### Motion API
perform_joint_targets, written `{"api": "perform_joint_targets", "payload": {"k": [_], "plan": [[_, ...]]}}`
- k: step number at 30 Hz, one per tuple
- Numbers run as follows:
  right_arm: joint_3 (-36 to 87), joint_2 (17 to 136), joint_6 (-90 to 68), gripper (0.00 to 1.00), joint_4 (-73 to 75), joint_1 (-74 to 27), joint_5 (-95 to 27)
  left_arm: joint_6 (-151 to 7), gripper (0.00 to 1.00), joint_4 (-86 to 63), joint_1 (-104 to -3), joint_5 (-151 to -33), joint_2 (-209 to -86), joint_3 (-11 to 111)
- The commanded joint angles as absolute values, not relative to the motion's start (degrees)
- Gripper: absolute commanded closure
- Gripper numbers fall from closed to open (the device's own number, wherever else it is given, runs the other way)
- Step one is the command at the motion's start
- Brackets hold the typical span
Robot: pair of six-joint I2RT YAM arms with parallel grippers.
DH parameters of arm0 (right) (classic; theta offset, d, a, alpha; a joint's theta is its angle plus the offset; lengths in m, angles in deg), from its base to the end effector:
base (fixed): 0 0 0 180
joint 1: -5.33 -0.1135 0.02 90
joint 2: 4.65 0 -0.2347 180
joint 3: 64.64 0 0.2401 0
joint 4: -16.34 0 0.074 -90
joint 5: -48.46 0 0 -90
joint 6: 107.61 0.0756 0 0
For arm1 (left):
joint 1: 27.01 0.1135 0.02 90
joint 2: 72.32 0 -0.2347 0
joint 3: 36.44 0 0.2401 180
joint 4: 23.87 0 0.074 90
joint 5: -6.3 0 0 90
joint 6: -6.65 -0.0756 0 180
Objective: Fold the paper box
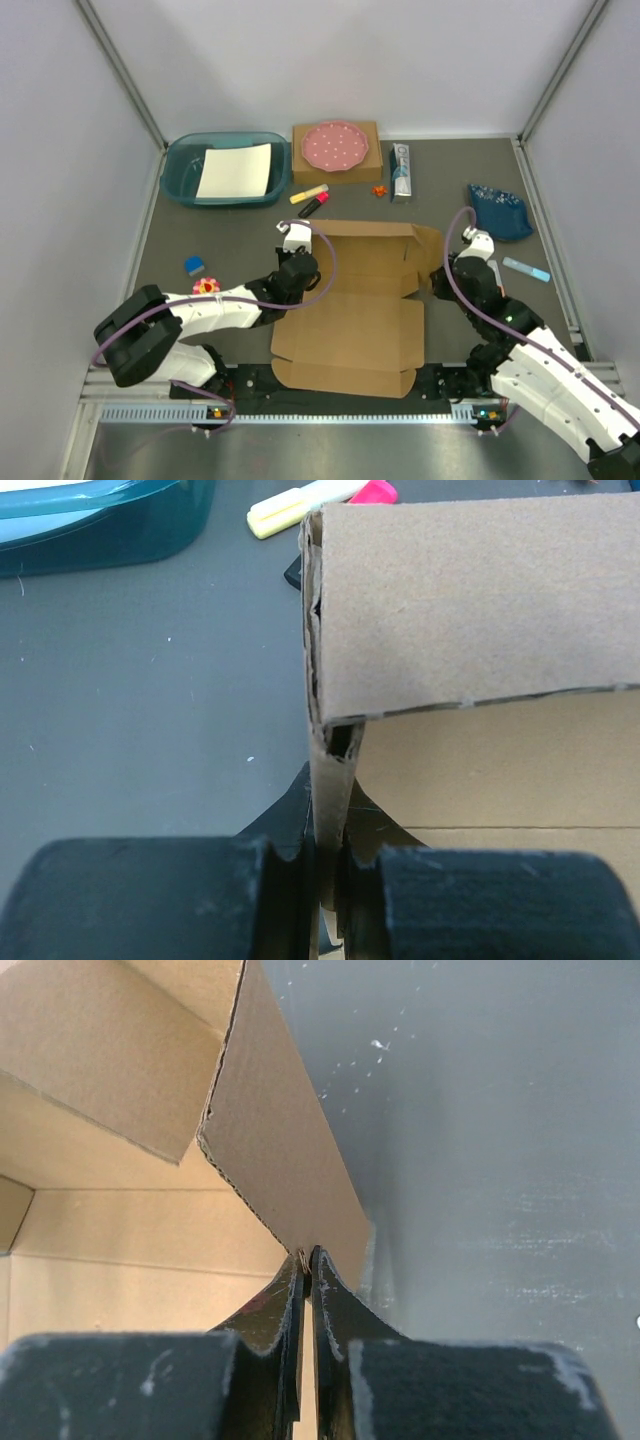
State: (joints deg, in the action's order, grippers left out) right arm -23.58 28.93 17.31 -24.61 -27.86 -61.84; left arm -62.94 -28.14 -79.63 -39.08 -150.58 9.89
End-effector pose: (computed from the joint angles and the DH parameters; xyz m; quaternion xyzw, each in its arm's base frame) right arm 0.1678 0.0784 0.1947 0.0965 0.8656 0.1324 0.4731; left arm 0.2178 -0.1976 0.1570 0.0308 0.8150 -0.0239 0.5781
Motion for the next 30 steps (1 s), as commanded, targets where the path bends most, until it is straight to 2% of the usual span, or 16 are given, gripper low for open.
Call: {"api": "perform_joint_targets", "payload": {"k": [1, 14, 24, 25, 27, 28, 30], "plan": [[-22.7, 27.0, 20.3, 1.00, -21.1, -27.4, -54.8, -63.7, 1.00, -22.1, -79.3, -39.5, -151.8, 10.2], [-23.5, 28.2, 21.4, 1.00, -14.3, -27.8, -46.7, -62.7, 1.00, -22.7, -79.5, -41.4, -150.8, 9.2], [-22.7, 36.8, 19.4, 0.99, -9.5, -31.0, -42.4, -62.9, 1.00, -24.0, -79.7, -42.2, -151.2, 9.0], [-22.7, 37.2, 19.0, 0.91, -9.5, -31.2, -42.9, -62.9, 1.00, -24.1, -79.7, -42.2, -151.3, 8.9], [-22.9, 36.8, 19.0, 0.83, -9.8, -31.3, -43.4, -63.0, 1.00, -24.1, -79.7, -42.1, -151.4, 8.9], [-22.8, 36.4, 18.9, 0.74, -10.3, -31.4, -44.0, -63.0, 1.00, -24.0, -79.7, -42.0, -151.3, 8.8], [-22.6, 35.2, 18.3, 0.66, -11.1, -31.4, -44.8, -63.1, 1.00, -24.1, -79.7, -41.8, -151.4, 8.6]]}}
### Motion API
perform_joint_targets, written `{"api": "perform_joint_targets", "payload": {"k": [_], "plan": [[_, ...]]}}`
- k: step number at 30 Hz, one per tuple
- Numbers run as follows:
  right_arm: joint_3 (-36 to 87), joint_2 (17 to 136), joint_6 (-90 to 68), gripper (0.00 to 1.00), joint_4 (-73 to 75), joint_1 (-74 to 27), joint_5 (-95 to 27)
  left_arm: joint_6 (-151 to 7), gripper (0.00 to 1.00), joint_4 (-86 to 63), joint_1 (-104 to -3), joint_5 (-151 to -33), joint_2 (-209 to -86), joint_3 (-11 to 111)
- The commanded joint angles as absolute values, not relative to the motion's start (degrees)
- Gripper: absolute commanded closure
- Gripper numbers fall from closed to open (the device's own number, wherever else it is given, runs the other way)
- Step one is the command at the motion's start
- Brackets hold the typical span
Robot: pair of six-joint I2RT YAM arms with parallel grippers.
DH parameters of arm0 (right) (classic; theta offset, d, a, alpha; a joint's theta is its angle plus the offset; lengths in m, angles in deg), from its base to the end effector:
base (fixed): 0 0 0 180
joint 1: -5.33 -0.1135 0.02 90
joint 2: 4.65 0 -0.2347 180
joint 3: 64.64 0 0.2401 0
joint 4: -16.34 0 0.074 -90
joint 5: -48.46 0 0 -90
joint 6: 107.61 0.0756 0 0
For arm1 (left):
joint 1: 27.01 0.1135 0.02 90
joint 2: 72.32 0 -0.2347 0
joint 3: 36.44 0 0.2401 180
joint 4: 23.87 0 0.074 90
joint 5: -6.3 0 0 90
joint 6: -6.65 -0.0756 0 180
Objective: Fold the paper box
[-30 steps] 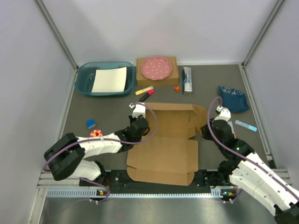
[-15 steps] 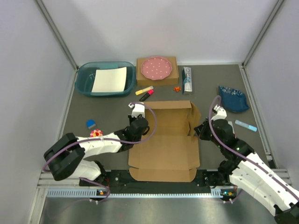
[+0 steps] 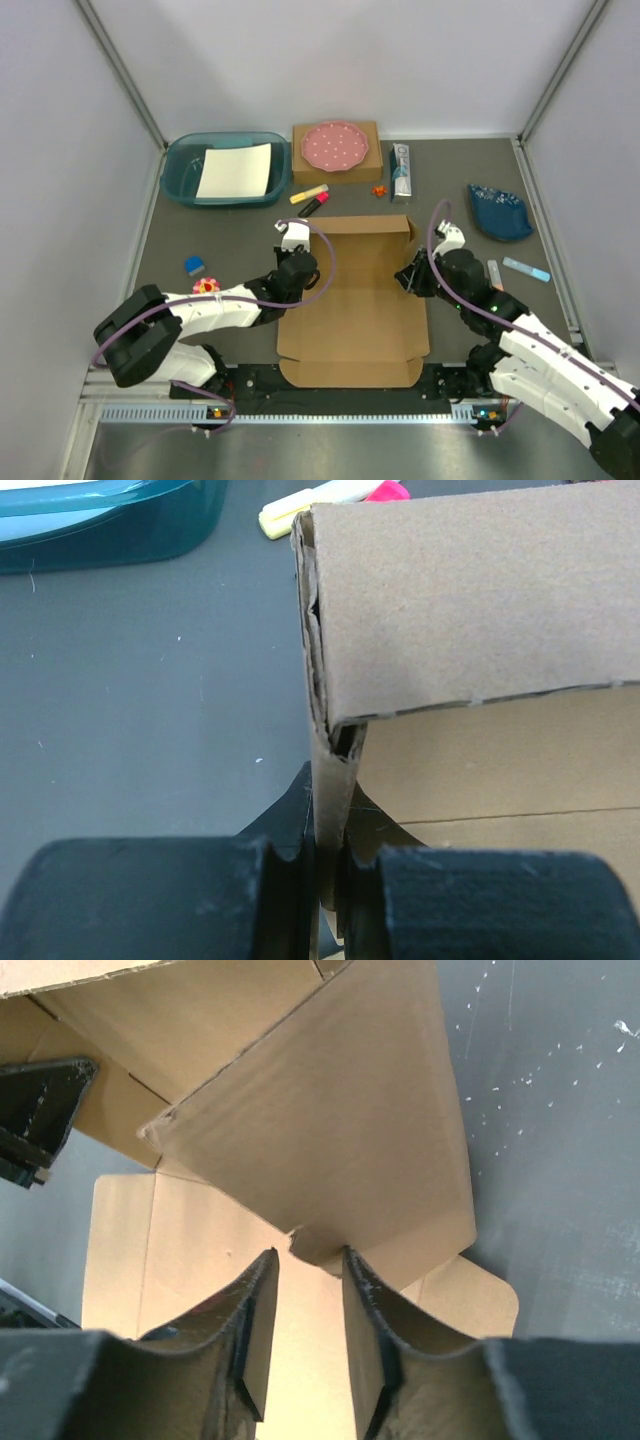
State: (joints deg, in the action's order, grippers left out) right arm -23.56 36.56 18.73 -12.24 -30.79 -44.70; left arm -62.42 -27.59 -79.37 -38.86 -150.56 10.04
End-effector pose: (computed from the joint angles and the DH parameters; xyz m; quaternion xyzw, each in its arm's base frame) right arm 0.1758 0.1232 0.1958 0.0157 0.8600 0.2820 0.4250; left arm 0.2187 -0.1962 0.1569 0.0257 0.8161 -0.0216 0.5769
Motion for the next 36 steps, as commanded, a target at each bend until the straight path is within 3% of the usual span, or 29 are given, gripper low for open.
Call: {"api": "perform_joint_targets", "payload": {"k": [1, 16, 22, 24, 27, 28, 31, 36], "plan": [[-22.4, 34.8, 18.1, 0.60, -12.2, -31.4, -45.5, -63.1, 1.00, -24.0, -79.7, -41.7, -151.4, 8.7], [-13.7, 31.9, 11.7, 0.30, -21.4, -31.4, -45.1, -63.7, 1.00, -23.8, -79.6, -40.3, -151.6, 8.3], [-8.2, 26.3, 9.3, 0.27, -27.6, -31.3, -53.4, -63.7, 1.00, -23.7, -79.6, -39.9, -151.2, 8.0], [-7.9, 23.6, 9.4, 0.31, -28.5, -31.4, -58.1, -63.9, 1.00, -23.8, -79.6, -39.9, -151.0, 7.8], [-8.4, 22.7, 12.5, 0.48, -30.2, -31.1, -66.4, -64.2, 1.00, -23.9, -79.6, -39.9, -150.9, 7.8], [-8.5, 23.2, 13.3, 0.58, -30.8, -31.0, -69.5, -64.1, 1.00, -23.9, -79.6, -40.0, -150.8, 7.7], [-8.3, 27.1, 16.3, 0.75, -32.7, -29.8, -71.6, -64.1, 1.00, -24.2, -79.6, -40.4, -150.6, 7.8], [-10.3, 33.7, 16.7, 0.77, -28.0, -26.1, -70.1, -64.4, 1.00, -24.7, -79.6, -40.9, -150.6, 7.8]]}}
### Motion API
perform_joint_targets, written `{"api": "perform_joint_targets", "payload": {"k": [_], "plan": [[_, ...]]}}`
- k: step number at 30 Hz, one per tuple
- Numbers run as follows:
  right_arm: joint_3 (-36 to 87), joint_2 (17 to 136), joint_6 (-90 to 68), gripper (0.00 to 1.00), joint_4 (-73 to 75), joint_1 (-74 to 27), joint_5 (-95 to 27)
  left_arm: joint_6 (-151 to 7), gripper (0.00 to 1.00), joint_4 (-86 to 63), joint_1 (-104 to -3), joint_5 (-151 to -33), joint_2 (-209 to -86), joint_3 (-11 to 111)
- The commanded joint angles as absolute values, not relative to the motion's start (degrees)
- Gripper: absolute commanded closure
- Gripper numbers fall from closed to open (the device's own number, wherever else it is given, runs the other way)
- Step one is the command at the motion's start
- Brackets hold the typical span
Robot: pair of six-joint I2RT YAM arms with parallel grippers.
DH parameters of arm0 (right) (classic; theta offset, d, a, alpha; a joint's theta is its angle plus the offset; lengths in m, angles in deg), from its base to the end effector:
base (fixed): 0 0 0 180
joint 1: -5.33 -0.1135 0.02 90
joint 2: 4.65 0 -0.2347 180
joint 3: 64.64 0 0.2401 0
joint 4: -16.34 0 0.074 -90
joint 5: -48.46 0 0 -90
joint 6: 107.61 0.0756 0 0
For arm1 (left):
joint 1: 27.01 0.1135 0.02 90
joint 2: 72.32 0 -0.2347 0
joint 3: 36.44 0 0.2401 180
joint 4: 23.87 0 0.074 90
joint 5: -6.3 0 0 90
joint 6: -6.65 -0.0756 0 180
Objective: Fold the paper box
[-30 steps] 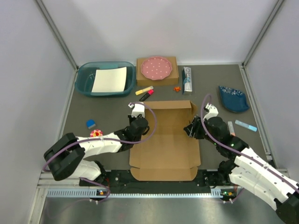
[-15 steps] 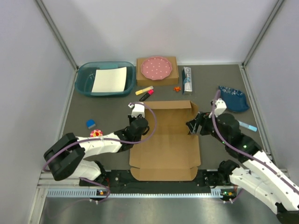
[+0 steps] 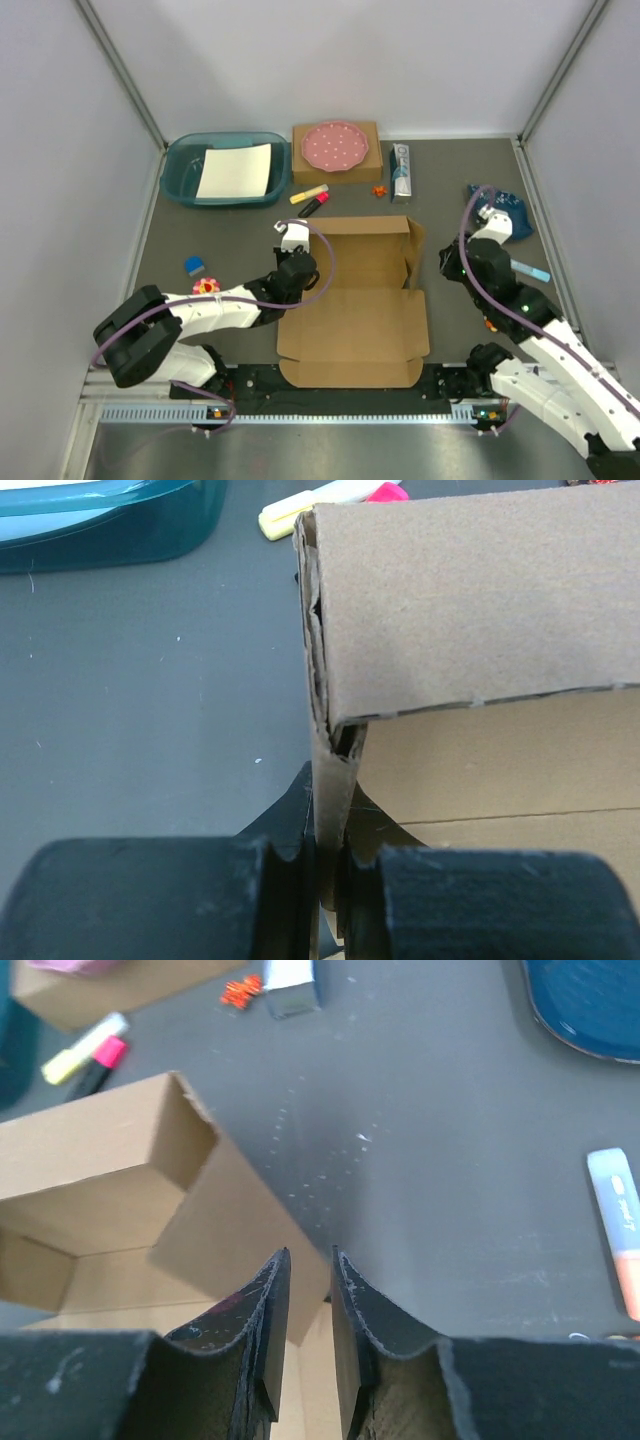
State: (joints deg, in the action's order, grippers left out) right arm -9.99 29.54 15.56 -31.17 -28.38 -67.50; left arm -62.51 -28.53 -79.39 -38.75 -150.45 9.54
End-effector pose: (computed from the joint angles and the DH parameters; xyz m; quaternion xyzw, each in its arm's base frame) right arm 0.1658 0.0708 0.2648 0.1134 0.8316 0.1205 0.5301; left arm 0.2182 -0.1956 0.1566 0.0238 0.8141 -0.0236 0.5797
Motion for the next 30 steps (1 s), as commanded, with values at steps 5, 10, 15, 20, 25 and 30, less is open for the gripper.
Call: {"api": "perform_joint_targets", "payload": {"k": [5, 10, 15, 20, 25, 30], "plan": [[-15.5, 38.4, 14.9, 0.73, -18.3, -17.2, -60.5, -64.8, 1.00, -24.8, -79.7, -41.4, -150.5, 8.1], [-16.3, 43.9, 11.7, 0.66, -8.3, -14.8, -51.8, -65.7, 1.00, -25.8, -79.7, -41.5, -150.5, 7.7], [-16.6, 49.2, 8.8, 0.60, -3.2, -14.8, -41.9, -65.9, 1.00, -26.4, -79.7, -42.2, -150.8, 7.7], [-19.2, 47.7, 7.7, 0.55, -2.0, -14.8, -38.5, -66.3, 1.00, -26.4, -79.7, -42.4, -150.5, 7.7], [-21.9, 44.3, 6.7, 0.54, -1.2, -14.9, -32.9, -66.9, 1.00, -26.6, -79.7, -42.3, -150.3, 8.0], [-22.9, 42.1, 6.6, 0.53, -1.4, -14.9, -30.6, -67.1, 1.00, -26.5, -79.7, -42.7, -150.3, 8.4]]}}
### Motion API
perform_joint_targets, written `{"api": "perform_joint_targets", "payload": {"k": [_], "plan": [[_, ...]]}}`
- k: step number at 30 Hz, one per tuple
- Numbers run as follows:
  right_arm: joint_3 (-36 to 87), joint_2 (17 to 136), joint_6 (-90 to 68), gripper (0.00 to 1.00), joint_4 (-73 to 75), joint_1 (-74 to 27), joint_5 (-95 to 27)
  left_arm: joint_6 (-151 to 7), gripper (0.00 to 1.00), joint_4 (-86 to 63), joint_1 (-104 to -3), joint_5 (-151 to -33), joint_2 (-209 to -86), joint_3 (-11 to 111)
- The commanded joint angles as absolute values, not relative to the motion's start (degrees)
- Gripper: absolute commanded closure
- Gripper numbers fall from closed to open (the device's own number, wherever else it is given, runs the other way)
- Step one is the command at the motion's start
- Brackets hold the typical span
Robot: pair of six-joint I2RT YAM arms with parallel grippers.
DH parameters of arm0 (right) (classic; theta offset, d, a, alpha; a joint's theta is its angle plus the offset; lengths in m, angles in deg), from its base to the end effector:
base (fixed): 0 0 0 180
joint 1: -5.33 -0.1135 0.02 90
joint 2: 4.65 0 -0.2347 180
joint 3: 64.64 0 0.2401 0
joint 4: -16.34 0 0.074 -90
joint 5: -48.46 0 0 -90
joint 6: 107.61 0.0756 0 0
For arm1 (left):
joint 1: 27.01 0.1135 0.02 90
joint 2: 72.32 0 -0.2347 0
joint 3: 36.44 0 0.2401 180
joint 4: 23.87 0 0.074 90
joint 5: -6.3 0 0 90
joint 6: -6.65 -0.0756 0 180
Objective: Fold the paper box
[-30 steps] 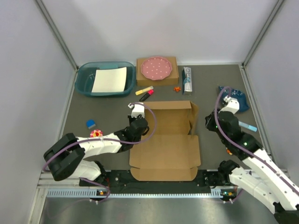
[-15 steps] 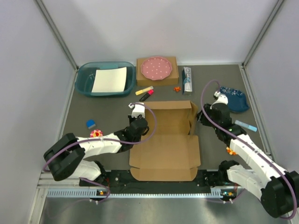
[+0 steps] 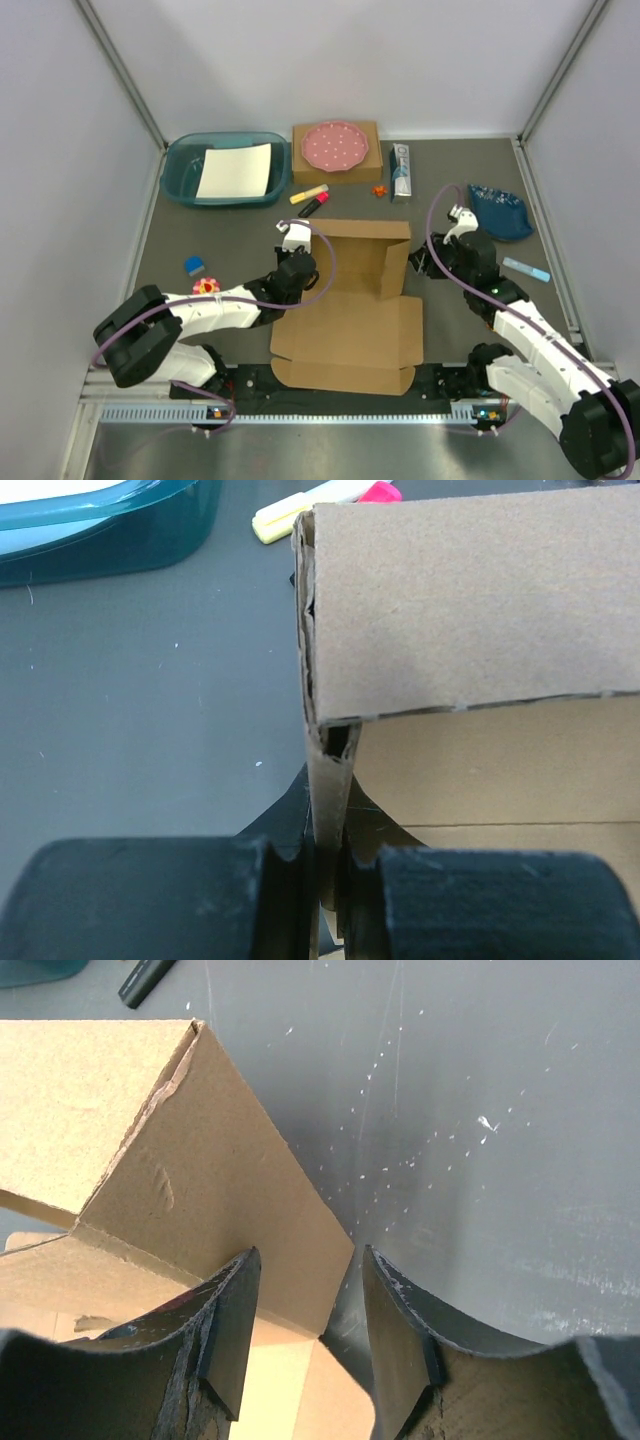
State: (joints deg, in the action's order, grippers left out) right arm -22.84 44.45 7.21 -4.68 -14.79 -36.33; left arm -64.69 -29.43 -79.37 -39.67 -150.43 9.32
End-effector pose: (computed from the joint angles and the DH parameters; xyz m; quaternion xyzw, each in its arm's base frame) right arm 0.2191 0.0876 0.1896 0.0119 0.8579 0.2318 0.4583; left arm 0.2181 -0.1968 0.1568 0.0409 0.8126 -0.0223 0.5809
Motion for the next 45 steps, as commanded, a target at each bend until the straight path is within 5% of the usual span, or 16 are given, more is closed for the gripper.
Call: {"api": "perform_joint_targets", "payload": {"k": [1, 18, 22, 29, 45], "plan": [[-23.1, 41.6, 6.8, 0.53, -1.4, -14.8, -30.2, -67.2, 1.00, -26.5, -79.7, -42.8, -150.3, 8.4], [-21.7, 30.3, 7.3, 0.51, -15.4, -15.9, -29.1, -67.0, 1.00, -25.7, -79.7, -42.0, -150.2, 8.4], [-21.3, 32.7, 6.7, 0.48, -15.3, -15.9, -30.0, -67.1, 1.00, -26.0, -79.7, -42.4, -149.7, 8.0], [-21.7, 38.6, 6.9, 0.25, -8.8, -16.0, -29.2, -68.6, 1.00, -28.9, -79.7, -44.8, -148.9, 6.8], [-19.8, 50.0, 4.0, 0.24, 0.9, -22.4, -34.7, -72.3, 1.00, -33.3, -79.7, -49.4, -148.3, 6.2]]}}
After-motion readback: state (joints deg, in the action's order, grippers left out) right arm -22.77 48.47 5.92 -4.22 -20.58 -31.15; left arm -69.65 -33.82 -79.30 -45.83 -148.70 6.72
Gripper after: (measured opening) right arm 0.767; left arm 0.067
